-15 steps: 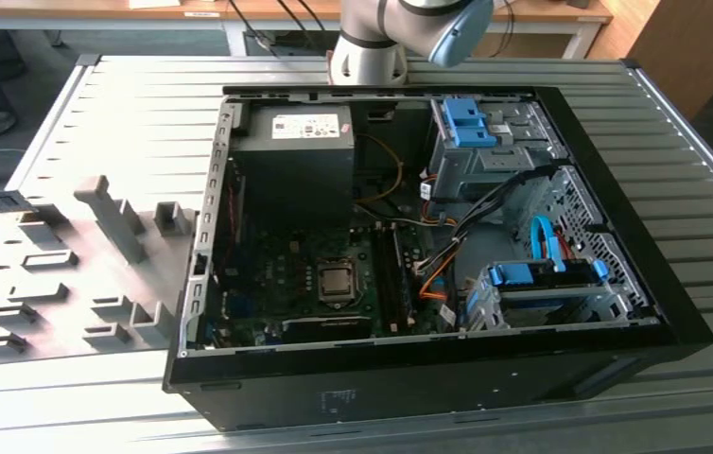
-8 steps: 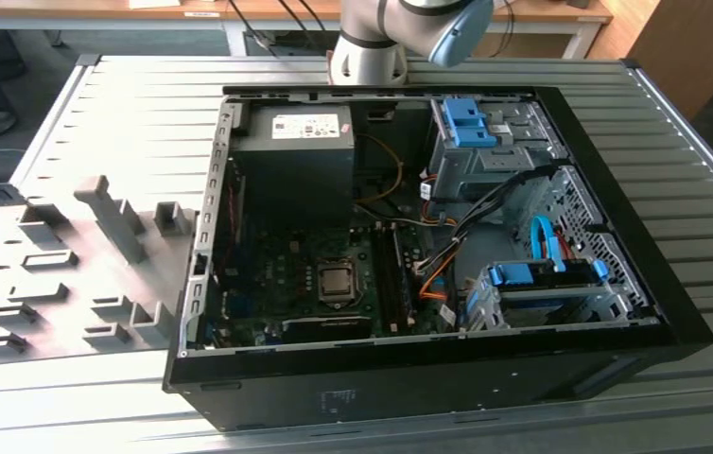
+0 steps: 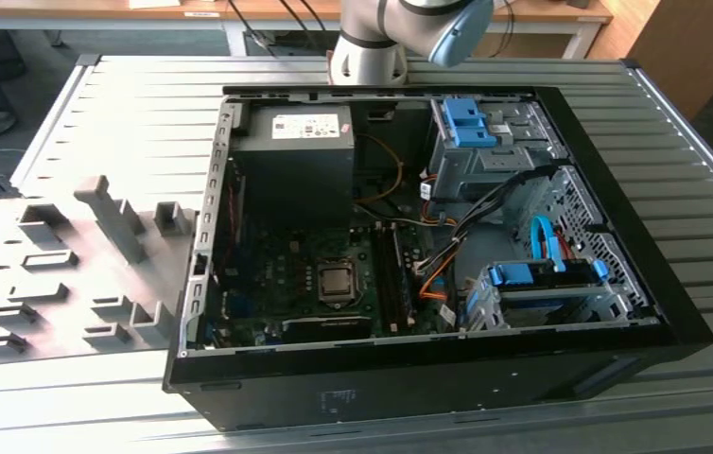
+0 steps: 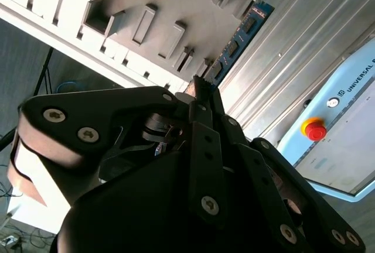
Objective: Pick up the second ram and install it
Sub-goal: 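Pick up the second ram and move it above second insertion slot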
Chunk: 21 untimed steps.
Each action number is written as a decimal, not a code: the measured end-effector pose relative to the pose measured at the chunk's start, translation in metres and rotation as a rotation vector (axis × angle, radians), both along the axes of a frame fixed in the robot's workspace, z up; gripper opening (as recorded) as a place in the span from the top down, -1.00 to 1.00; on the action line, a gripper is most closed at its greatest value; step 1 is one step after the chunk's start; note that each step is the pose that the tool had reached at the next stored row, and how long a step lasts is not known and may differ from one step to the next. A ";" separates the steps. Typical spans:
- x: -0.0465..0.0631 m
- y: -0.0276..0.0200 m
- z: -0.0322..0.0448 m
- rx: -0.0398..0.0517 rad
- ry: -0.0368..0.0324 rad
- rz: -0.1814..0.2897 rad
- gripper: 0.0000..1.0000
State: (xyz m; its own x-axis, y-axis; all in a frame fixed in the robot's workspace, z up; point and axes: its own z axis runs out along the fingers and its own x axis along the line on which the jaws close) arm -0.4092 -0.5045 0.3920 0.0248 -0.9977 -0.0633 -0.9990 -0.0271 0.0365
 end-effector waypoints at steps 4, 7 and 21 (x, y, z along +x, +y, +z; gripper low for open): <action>0.000 0.0000 0.0044 0.0001 -0.0001 0.000 0.72; 0.000 0.0000 0.0072 0.0001 -0.0001 0.000 0.72; 0.000 0.0000 0.0237 0.0001 -0.0001 0.000 0.72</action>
